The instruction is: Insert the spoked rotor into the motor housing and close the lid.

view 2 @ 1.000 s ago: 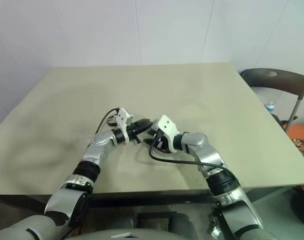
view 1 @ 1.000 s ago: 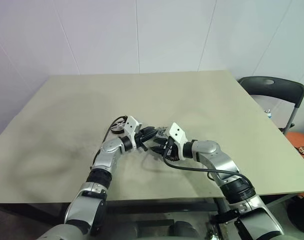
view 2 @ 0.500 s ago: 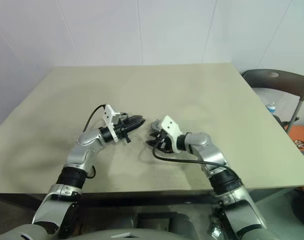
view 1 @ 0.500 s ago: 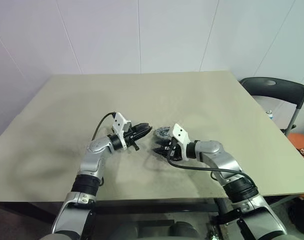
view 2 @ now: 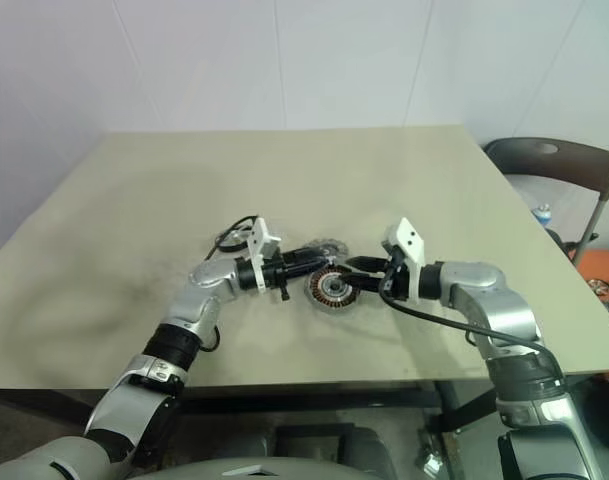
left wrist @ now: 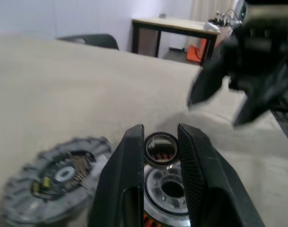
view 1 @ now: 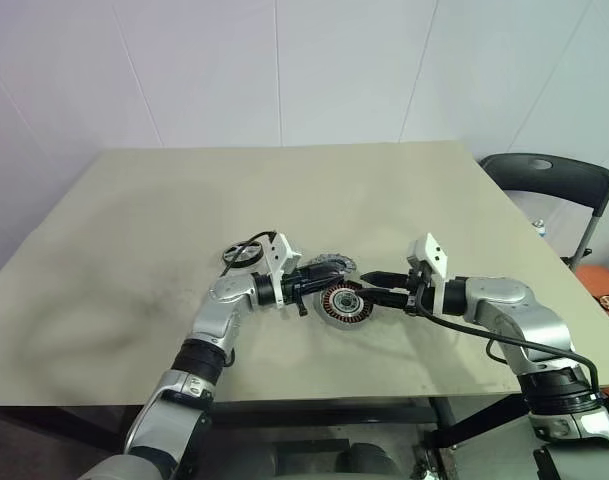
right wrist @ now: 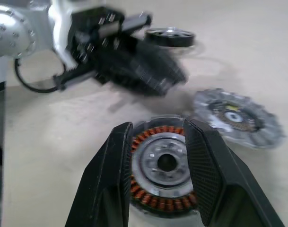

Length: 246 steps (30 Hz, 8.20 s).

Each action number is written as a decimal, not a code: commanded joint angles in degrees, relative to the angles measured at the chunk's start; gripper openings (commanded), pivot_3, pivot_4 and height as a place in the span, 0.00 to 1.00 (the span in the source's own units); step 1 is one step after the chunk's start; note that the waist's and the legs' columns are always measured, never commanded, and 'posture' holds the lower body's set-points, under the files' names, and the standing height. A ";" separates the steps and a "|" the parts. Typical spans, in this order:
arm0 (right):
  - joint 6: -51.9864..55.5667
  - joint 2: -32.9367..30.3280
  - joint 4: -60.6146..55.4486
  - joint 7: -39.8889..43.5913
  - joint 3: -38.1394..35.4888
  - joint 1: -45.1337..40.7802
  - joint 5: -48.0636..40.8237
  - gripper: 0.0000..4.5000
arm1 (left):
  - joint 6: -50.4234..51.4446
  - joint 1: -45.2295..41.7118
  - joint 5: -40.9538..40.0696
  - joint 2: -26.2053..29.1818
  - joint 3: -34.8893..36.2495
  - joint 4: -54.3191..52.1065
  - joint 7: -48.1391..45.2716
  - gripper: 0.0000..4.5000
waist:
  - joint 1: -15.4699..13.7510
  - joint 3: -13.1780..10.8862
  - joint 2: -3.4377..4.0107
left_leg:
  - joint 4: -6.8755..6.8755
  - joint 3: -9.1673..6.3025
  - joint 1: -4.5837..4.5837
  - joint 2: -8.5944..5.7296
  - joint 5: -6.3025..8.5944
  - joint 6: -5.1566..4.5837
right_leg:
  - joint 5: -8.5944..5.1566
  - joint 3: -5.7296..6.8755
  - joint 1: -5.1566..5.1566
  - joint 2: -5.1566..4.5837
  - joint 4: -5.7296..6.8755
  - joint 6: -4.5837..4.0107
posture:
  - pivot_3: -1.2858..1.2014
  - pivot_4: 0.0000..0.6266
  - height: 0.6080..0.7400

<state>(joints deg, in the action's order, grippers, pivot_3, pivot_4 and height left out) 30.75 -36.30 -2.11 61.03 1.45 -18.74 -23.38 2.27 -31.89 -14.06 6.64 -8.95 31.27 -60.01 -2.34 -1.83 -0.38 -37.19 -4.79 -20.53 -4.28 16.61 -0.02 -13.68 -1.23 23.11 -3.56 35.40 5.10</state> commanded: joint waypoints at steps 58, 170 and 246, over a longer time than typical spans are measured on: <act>-0.38 -0.36 -4.07 -8.07 -0.98 3.45 -0.19 0.39 | -10.58 -6.43 9.42 -4.28 -3.40 15.62 -0.25 0.16 | -0.02 0.02 0.01 | -0.07 0.00 0.02 -0.01 0.01 -0.02 | 0.03 -0.02 -0.03 -0.01 0.06 0.04 | 0.52 0.00 1.00; -0.06 8.68 7.68 -4.29 -3.07 -10.72 -3.83 0.00 | 33.82 18.92 -30.57 -0.90 29.01 -24.55 36.76 0.73 | -0.01 0.15 -0.12 | -0.36 0.04 0.14 0.02 -0.03 0.06 | 0.07 -0.13 0.02 0.02 0.60 0.01 | 0.52 0.00 1.00; 1.98 -2.39 1.29 -2.84 -6.79 4.91 -6.18 0.00 | 62.87 -1.23 -31.11 -3.70 12.69 -0.97 10.66 0.09 | 0.10 0.09 -0.14 | -0.08 0.09 0.00 0.01 -0.01 0.03 | 0.06 -0.19 0.02 -0.01 0.02 -0.04 | 0.52 0.00 1.00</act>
<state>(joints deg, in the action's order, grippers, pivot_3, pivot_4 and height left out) 32.88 -38.91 1.78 58.31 -4.07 -12.47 -28.40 65.71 -31.32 -45.15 3.39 3.04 30.62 -48.85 -2.24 -1.74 -0.52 -37.27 -4.70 -20.53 -4.27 16.60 0.01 -13.62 -1.42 23.12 -3.57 35.42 5.05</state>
